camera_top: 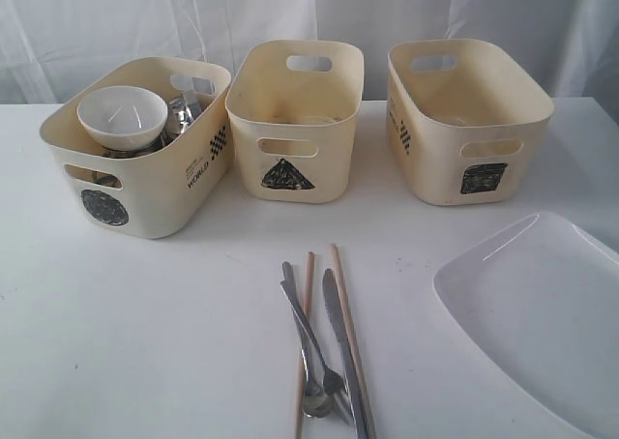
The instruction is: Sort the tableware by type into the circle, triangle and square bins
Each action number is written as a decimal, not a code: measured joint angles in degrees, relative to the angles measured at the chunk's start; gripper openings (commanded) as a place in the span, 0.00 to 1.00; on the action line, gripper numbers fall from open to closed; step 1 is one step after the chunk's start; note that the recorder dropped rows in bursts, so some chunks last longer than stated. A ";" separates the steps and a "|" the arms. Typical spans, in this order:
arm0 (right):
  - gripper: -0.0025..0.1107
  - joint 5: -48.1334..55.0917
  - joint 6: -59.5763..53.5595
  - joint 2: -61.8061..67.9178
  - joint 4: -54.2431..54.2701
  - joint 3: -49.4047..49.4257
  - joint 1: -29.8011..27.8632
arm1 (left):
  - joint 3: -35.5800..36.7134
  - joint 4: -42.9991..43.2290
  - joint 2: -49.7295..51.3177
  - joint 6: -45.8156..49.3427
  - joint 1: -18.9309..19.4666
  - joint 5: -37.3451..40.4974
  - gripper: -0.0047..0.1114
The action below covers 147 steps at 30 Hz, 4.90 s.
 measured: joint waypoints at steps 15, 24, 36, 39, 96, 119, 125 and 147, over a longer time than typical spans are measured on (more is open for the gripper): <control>0.02 0.00 0.00 0.00 0.00 0.00 0.00 | 0.00 0.08 0.00 0.00 0.00 0.00 0.26; 0.02 0.00 0.00 0.00 0.00 0.00 0.26 | 0.00 0.08 0.00 0.00 0.00 0.00 0.26; 0.02 -8.55 9.45 0.00 3.75 -4.07 3.37 | 0.00 0.08 0.00 0.00 0.00 0.00 0.26; 0.02 -16.58 12.57 -0.14 4.93 -9.07 3.37 | 0.00 0.08 0.00 0.00 0.00 0.00 0.26; 0.54 22.76 -13.47 45.55 20.47 -59.41 3.46 | 0.00 0.08 0.00 0.00 0.00 0.00 0.26; 0.44 36.12 -3.16 57.72 10.07 -58.59 6.26 | 0.00 0.08 0.00 0.00 0.00 0.00 0.26; 0.44 32.60 -2.36 62.32 7.95 -56.34 14.25 | 0.00 0.08 0.00 0.00 0.00 0.00 0.26; 0.50 18.75 17.54 89.90 -14.88 -59.04 39.82 | 0.00 0.08 0.00 0.00 0.00 0.00 0.26</control>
